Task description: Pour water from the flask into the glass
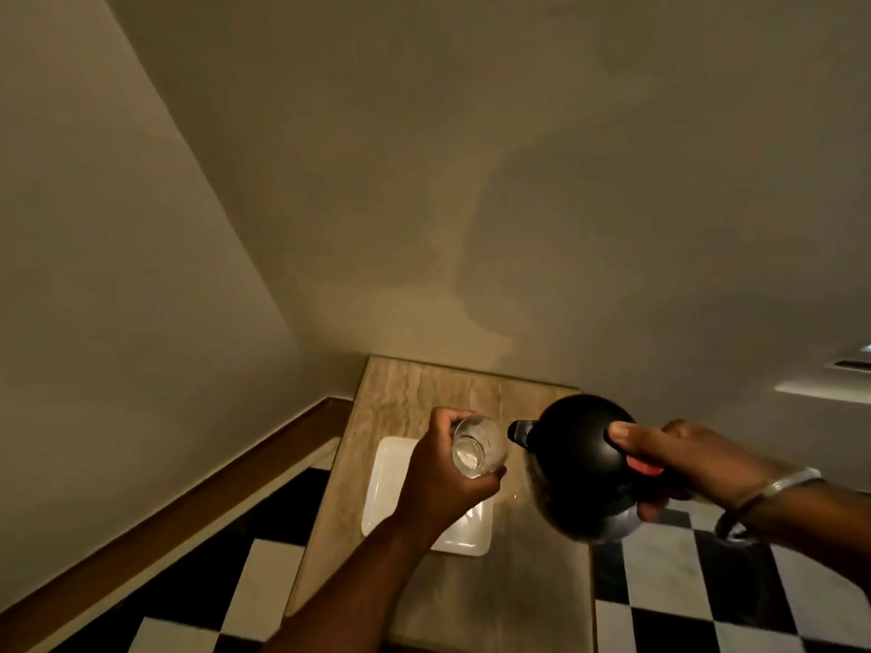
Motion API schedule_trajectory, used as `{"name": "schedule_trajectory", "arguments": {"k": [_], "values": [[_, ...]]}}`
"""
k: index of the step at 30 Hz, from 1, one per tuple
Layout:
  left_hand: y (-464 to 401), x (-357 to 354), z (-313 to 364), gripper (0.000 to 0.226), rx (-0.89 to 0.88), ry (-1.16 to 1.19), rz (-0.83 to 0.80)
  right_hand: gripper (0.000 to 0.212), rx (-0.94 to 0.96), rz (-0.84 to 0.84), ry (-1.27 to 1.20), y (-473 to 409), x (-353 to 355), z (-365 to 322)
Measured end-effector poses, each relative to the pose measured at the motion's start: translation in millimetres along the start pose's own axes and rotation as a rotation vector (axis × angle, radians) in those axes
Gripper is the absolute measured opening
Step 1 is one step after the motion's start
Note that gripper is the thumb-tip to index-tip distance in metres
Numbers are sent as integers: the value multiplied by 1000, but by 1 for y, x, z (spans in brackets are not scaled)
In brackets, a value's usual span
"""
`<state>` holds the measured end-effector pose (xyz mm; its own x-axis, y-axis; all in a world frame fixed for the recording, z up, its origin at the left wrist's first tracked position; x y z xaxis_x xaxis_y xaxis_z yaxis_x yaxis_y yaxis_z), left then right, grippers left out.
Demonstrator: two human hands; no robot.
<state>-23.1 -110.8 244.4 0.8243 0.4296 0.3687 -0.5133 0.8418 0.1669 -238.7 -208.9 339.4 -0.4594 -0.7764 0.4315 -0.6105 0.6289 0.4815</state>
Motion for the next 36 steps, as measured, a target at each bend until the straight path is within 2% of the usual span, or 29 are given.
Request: {"name": "schedule_trajectory", "arguments": {"k": [2,5,10,13,16,21,24,27,34,36], "values": [[-2,8,11,72,-31,9,-16,95,-31,37,-17,2,1,-11],[-2,23,23,71,-85,44,-56,67,-104,94,-106,6,-2,-33],[-5,52,34,69,-172,143,-84,41,-192,133,3,10,-8,-73],[-8,63,39,69,-196,200,-102,44,-275,145,70,15,-13,-93],[-10,72,50,67,-229,243,-125,52,-274,132,252,20,-8,-127],[-10,79,70,65,-284,260,-151,62,-305,138,388,23,-4,-164],[-10,84,77,65,-299,286,-152,49,-291,140,467,21,-1,-183],[-13,85,84,66,-305,297,-172,46,-272,136,533,16,3,-200],[-20,85,95,68,-321,325,-180,42,-241,85,652,7,5,-226],[-20,86,100,68,-328,332,-177,46,-233,68,678,4,7,-229]]}}
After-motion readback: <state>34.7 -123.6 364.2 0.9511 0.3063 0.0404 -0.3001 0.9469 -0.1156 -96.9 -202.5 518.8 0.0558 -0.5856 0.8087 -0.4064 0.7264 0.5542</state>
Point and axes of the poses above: each hand's wrist, its own y-axis away from the middle knuckle, its own x-axis out of the back of the hand, z = x × y, the point moved 10 cm from there along -y, towards the middle knuckle, and after that the axes turned 10 degrees about x, right-handed, at the moved point
